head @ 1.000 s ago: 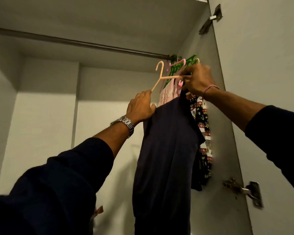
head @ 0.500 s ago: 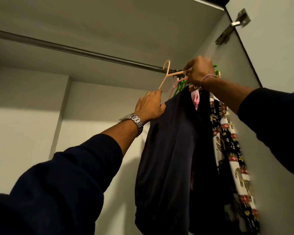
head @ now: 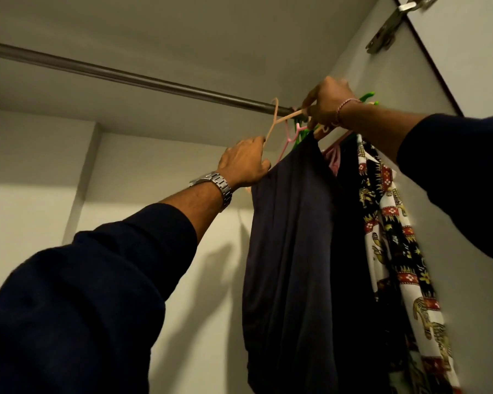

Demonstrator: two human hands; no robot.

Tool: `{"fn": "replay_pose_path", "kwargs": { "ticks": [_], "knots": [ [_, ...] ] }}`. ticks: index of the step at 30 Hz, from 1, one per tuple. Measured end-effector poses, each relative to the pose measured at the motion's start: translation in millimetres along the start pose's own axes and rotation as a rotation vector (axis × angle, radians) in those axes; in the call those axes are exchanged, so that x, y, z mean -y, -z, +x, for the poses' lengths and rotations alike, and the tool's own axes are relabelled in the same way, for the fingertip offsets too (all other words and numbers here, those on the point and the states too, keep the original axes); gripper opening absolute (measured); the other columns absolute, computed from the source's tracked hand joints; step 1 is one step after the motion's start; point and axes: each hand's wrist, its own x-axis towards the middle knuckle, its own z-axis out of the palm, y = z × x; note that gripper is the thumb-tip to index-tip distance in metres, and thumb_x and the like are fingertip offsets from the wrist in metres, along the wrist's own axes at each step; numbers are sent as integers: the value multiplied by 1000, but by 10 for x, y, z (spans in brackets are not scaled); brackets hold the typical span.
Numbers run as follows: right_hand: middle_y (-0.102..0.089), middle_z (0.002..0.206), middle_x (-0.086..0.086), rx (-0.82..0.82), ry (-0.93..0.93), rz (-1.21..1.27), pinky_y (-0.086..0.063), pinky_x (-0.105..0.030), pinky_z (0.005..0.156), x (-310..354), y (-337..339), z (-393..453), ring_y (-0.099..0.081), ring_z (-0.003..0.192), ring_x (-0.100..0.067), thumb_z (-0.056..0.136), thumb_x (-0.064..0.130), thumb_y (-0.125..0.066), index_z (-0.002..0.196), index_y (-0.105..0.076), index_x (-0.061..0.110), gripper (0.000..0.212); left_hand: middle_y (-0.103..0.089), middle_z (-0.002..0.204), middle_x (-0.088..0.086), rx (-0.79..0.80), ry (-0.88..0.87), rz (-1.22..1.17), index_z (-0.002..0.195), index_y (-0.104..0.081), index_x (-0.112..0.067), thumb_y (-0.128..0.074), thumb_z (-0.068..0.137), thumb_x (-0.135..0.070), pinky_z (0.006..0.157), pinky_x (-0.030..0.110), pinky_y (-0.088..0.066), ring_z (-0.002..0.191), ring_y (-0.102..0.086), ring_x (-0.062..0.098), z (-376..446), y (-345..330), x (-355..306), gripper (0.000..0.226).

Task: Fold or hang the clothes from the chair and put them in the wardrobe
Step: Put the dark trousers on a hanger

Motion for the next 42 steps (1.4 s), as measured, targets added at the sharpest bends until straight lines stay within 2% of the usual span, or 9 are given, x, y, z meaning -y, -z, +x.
{"fn": "replay_pose_path", "kwargs": {
  "ticks": [3,6,12,20,23,26,29,38,42],
  "knots": [
    [-74,108,-3,59,31,17,-59,-23,72,-42,64,-47,-69,77,-7,92,17,-72,115,-74,14,24,-58,135,11,7,16,-12,143,-43,-12,-53,96,-31,93,43,-48,119,-57,31,6,-55,1,52],
    [-71,119,-6,67,83,-74,-51,-31,93,-45,83,-91,-65,102,-19,94,20,-69,122,-72,14,29,-57,136,11,16,22,-35,144,-42,-13,-53,96,-31,95,44,-48,122,-56,31,-35,-90,-51,52],
    [-73,98,-7,-22,109,-169,-59,-39,80,-16,67,-98,-67,85,-26,90,24,-73,110,-77,22,20,-53,143,11,73,17,-44,146,-41,-13,-51,98,-34,101,47,-47,128,-53,31,-178,-212,-67,53],
    [-64,88,-16,-140,239,-460,-52,-40,60,100,38,-361,-59,71,-35,97,24,-59,106,-73,8,23,-57,137,13,155,16,-97,143,-44,-13,-51,97,-32,95,46,-48,122,-55,35,-488,-179,-38,50],
    [-60,110,-20,-86,310,-499,-46,-41,66,170,99,-656,-59,91,-39,101,28,-50,118,-67,9,31,-55,139,14,195,2,-118,146,-40,-13,-52,97,-32,95,46,-48,123,-55,36,-719,-76,-73,54],
    [-47,142,-23,-42,351,-583,-45,-54,94,241,186,-1025,-50,122,-44,99,34,-52,136,-54,11,43,-55,139,14,214,-10,-161,146,-39,-12,-53,97,-33,95,47,-49,122,-55,36,-955,59,-135,55],
    [-40,147,-23,21,318,-592,-39,-56,105,306,260,-1467,-42,131,-46,95,33,-56,142,-43,8,54,-55,137,15,223,-22,-216,144,-41,-11,-52,97,-35,96,49,-49,122,-55,36,-1263,185,-236,54],
    [-47,129,-16,447,125,-545,-55,-46,79,217,663,-2907,-55,101,-33,97,32,-59,135,-48,14,44,-48,145,11,354,-116,-359,151,-33,-13,-51,99,-40,101,52,-44,131,-48,33,-2279,526,-834,61],
    [-48,135,-15,526,68,-561,-55,-41,82,-52,1099,-3540,-58,105,-33,97,33,-61,136,-49,17,45,-49,144,9,366,-184,-422,150,-33,-14,-50,100,-41,101,52,-41,130,-48,31,-2554,708,-1321,59]
  ]
}}
